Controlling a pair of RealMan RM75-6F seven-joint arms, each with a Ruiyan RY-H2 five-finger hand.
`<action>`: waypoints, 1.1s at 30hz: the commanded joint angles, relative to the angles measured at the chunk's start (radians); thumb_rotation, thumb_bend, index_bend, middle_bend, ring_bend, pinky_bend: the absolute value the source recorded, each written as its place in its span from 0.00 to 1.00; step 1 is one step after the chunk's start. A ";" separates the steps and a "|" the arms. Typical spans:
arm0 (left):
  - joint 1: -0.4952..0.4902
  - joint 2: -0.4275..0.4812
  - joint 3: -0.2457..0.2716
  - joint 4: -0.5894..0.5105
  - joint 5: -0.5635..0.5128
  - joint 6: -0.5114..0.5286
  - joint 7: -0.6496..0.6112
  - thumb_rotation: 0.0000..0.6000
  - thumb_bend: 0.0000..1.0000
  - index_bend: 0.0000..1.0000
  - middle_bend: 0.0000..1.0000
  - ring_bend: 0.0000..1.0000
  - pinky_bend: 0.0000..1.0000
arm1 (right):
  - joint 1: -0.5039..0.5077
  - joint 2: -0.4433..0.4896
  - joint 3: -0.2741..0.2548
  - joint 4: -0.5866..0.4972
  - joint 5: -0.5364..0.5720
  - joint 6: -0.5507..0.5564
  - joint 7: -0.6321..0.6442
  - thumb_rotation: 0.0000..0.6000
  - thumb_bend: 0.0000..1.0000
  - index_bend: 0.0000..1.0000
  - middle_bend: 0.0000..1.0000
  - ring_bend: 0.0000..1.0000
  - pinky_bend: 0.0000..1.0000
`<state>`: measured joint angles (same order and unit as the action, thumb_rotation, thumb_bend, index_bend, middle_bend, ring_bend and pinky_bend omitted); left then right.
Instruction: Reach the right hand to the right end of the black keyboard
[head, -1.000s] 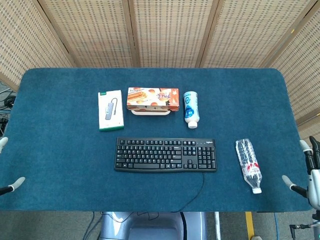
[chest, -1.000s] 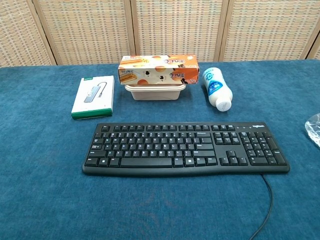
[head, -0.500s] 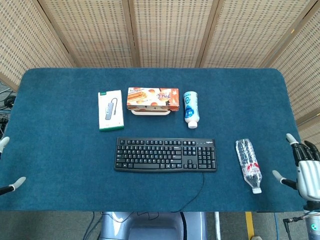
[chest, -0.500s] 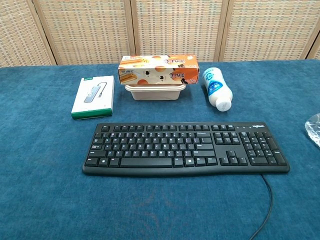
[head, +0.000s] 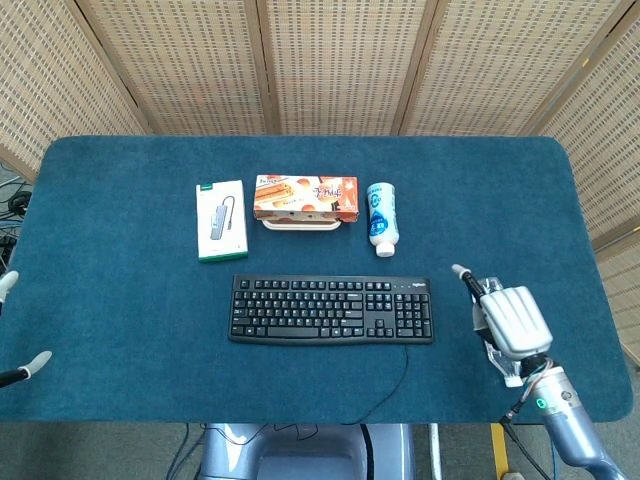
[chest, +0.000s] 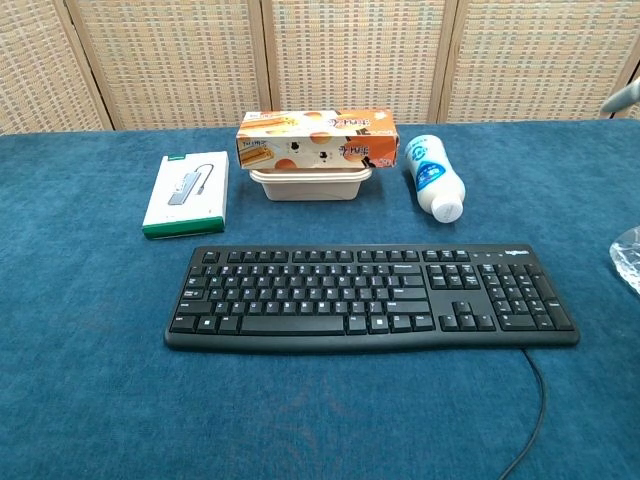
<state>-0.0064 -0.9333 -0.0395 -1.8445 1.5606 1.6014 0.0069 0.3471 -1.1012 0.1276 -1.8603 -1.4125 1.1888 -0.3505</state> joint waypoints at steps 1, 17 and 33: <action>-0.001 0.000 -0.001 0.000 -0.003 -0.001 0.001 1.00 0.00 0.00 0.00 0.00 0.00 | 0.062 -0.072 -0.016 0.010 0.103 -0.097 -0.151 1.00 1.00 0.14 0.84 1.00 1.00; -0.006 -0.002 -0.003 -0.002 -0.012 -0.011 0.010 1.00 0.00 0.00 0.00 0.00 0.00 | 0.136 -0.232 -0.061 0.034 0.347 -0.121 -0.444 1.00 1.00 0.16 0.84 1.00 1.00; -0.006 0.000 -0.005 -0.006 -0.017 -0.012 0.008 1.00 0.00 0.00 0.00 0.00 0.00 | 0.206 -0.310 -0.071 0.059 0.517 -0.100 -0.581 1.00 1.00 0.16 0.84 1.00 1.00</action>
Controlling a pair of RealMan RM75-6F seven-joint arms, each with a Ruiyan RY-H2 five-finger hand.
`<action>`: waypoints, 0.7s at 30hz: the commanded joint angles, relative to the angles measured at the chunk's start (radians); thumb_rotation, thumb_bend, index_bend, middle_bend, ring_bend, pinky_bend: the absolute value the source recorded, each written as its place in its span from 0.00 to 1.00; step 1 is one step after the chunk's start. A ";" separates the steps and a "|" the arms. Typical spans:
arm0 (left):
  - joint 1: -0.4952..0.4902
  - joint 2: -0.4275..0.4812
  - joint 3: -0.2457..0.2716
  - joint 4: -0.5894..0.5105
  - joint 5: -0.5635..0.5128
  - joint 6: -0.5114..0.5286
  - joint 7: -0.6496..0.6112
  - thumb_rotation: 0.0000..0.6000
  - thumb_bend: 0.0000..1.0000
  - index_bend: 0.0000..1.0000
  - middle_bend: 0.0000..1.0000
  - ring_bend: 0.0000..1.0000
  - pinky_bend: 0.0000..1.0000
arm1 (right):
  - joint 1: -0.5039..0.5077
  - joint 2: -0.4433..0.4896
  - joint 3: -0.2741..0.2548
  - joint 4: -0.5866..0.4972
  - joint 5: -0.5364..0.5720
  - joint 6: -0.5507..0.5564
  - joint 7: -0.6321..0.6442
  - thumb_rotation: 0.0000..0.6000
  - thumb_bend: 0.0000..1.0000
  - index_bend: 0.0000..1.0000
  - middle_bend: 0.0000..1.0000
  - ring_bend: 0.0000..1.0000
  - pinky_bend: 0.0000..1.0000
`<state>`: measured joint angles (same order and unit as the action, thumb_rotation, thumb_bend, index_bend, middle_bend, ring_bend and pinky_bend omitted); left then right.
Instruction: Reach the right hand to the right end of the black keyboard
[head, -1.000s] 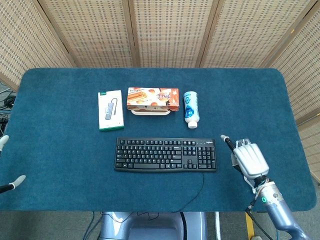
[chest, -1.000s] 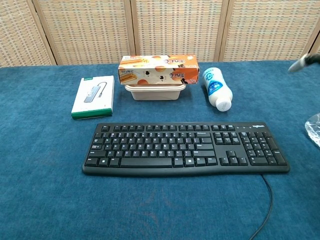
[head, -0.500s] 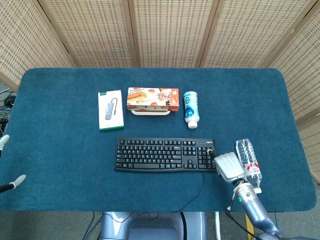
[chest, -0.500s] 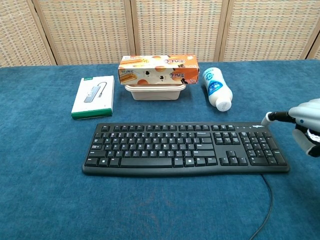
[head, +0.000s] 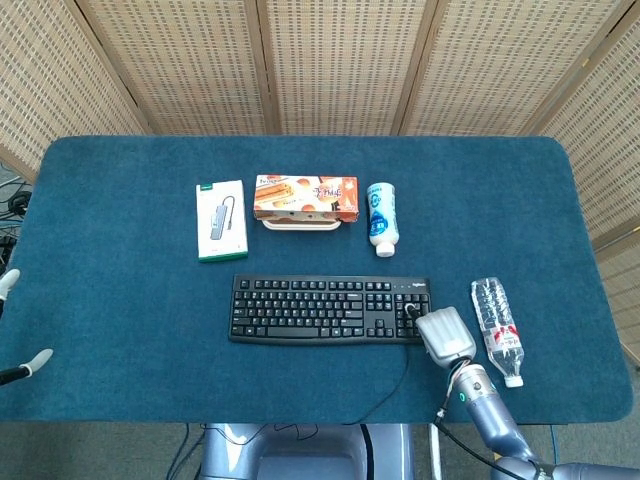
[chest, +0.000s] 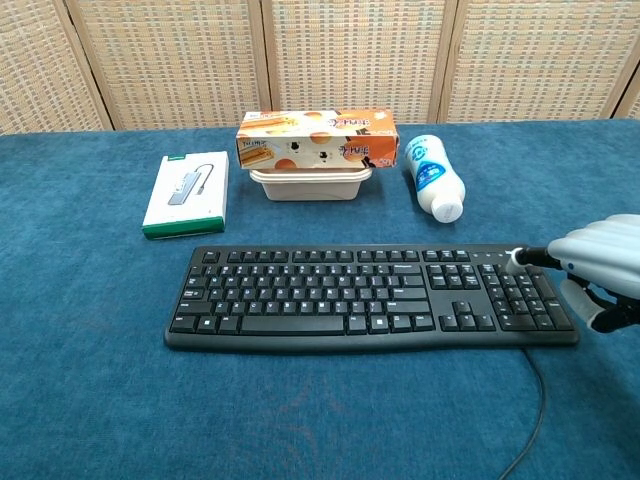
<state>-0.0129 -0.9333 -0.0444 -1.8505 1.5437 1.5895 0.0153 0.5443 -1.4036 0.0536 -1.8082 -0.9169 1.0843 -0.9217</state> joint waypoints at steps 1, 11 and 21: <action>0.000 0.001 0.000 0.000 0.000 0.000 -0.001 1.00 0.00 0.00 0.00 0.00 0.00 | 0.013 -0.009 0.005 0.008 0.035 0.007 -0.013 1.00 1.00 0.16 0.84 1.00 1.00; -0.002 0.000 0.000 -0.002 -0.003 -0.004 0.007 1.00 0.00 0.00 0.00 0.00 0.00 | 0.042 -0.021 -0.011 0.011 0.078 0.025 -0.039 1.00 1.00 0.17 0.84 1.00 1.00; -0.004 -0.001 -0.002 -0.003 -0.006 -0.006 0.010 1.00 0.00 0.00 0.00 0.00 0.00 | 0.064 -0.032 -0.027 0.018 0.108 0.043 -0.047 1.00 1.00 0.17 0.84 1.00 1.00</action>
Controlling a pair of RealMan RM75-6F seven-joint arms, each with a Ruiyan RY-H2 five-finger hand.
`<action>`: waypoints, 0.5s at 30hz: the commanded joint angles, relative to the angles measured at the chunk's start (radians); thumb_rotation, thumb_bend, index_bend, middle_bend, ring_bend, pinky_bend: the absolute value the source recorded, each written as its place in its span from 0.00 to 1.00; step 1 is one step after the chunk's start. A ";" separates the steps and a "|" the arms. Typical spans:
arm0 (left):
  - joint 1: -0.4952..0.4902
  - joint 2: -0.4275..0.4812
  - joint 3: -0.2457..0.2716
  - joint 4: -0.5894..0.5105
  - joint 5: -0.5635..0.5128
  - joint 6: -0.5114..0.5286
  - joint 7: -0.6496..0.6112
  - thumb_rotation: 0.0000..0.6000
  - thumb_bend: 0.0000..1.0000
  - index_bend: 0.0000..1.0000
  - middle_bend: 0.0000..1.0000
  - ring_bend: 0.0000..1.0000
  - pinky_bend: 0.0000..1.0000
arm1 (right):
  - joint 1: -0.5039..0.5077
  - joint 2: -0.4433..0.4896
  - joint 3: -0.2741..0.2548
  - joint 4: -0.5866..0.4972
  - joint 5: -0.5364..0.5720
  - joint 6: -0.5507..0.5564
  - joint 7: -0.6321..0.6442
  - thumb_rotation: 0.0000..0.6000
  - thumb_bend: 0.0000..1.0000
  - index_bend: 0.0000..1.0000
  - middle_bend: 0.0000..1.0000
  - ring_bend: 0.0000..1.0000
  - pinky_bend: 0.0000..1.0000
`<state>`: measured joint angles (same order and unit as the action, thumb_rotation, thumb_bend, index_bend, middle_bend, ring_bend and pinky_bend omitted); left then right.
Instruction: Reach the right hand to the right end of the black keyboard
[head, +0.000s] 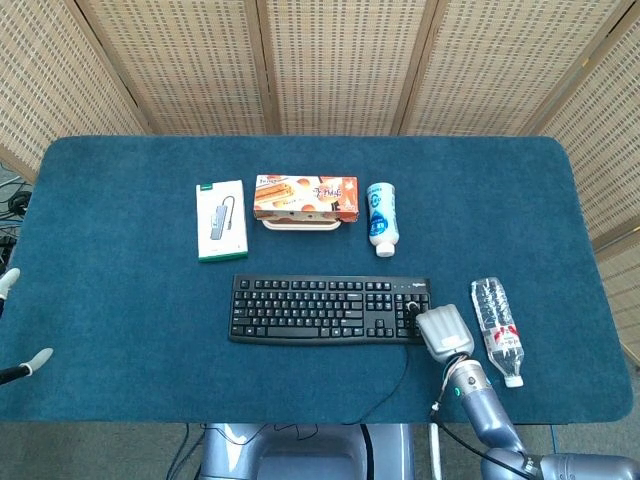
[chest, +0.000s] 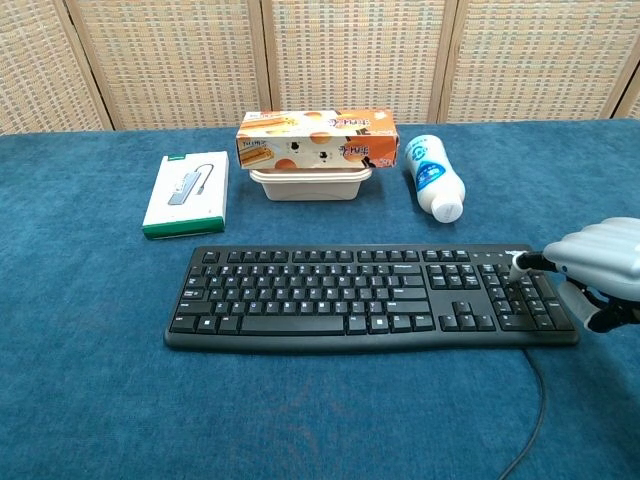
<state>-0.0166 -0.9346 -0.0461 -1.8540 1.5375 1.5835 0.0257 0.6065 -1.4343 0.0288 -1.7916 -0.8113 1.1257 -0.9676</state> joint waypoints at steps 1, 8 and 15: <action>0.000 0.001 0.000 0.000 0.000 0.000 -0.001 1.00 0.00 0.00 0.00 0.00 0.00 | 0.004 -0.003 -0.004 0.003 0.004 0.004 -0.004 1.00 1.00 0.17 0.84 1.00 1.00; 0.000 0.004 0.000 -0.002 0.000 0.001 -0.005 1.00 0.00 0.00 0.00 0.00 0.00 | 0.017 -0.005 -0.014 0.010 0.028 0.013 -0.007 1.00 1.00 0.18 0.84 1.00 1.00; 0.000 0.002 0.000 -0.002 0.001 0.001 -0.002 1.00 0.00 0.00 0.00 0.00 0.00 | 0.027 -0.004 -0.024 0.016 0.042 0.016 -0.005 1.00 1.00 0.18 0.84 1.00 1.00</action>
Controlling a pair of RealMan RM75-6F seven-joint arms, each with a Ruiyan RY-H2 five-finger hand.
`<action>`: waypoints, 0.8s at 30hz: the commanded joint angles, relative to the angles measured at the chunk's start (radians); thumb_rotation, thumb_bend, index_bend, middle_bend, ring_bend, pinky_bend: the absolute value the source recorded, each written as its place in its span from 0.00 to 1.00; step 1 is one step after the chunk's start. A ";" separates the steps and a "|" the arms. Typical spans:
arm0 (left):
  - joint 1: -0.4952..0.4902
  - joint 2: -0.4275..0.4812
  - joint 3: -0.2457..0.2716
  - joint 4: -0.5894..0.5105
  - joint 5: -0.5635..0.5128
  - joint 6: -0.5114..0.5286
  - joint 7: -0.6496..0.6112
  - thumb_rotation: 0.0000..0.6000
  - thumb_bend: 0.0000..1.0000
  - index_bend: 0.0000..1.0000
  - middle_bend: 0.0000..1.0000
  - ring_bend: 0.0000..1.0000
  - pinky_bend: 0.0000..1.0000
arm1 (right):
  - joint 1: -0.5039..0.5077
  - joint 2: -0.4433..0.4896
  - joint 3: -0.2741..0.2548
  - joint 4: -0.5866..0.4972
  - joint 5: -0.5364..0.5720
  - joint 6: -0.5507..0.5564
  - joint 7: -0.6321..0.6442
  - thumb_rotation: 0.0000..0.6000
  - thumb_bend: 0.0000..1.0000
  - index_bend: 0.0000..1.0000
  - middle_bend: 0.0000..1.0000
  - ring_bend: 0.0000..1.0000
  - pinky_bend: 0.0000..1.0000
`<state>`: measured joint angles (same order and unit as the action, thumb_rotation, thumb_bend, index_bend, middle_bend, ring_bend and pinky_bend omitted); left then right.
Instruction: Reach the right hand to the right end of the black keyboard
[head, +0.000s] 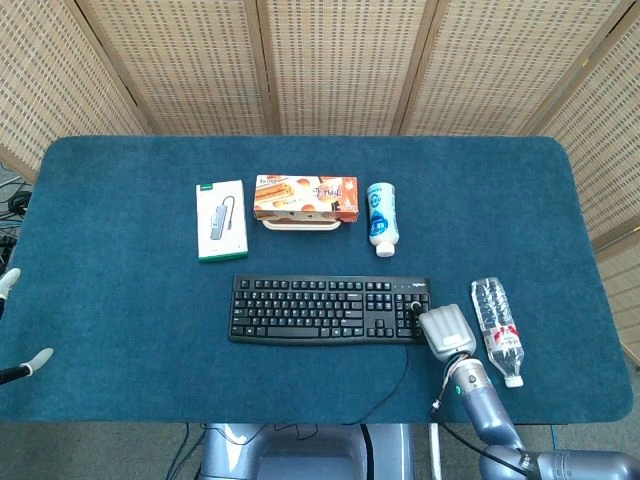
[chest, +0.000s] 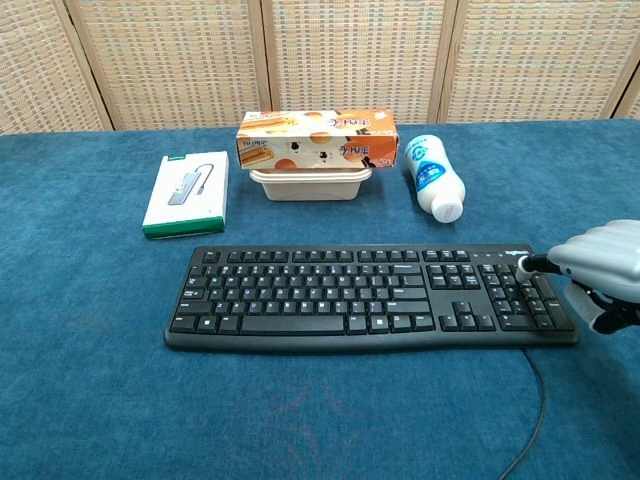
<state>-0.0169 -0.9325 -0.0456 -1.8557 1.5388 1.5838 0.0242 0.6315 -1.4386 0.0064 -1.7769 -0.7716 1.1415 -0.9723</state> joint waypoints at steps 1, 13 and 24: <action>0.000 0.000 0.000 0.000 -0.001 0.001 0.000 1.00 0.00 0.00 0.00 0.00 0.00 | 0.003 0.000 -0.003 0.002 0.005 0.001 -0.001 1.00 1.00 0.18 0.84 1.00 1.00; 0.001 0.001 -0.001 0.000 0.000 0.003 -0.003 1.00 0.00 0.00 0.00 0.00 0.00 | 0.015 -0.008 -0.016 0.010 0.022 0.008 -0.009 1.00 1.00 0.19 0.84 1.00 1.00; 0.002 0.003 -0.001 -0.001 0.000 0.005 -0.009 1.00 0.00 0.00 0.00 0.00 0.00 | 0.025 -0.009 -0.023 -0.001 0.027 0.027 -0.017 1.00 1.00 0.19 0.84 1.00 1.00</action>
<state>-0.0150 -0.9294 -0.0462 -1.8570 1.5392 1.5885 0.0153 0.6561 -1.4480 -0.0166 -1.7776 -0.7437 1.1672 -0.9889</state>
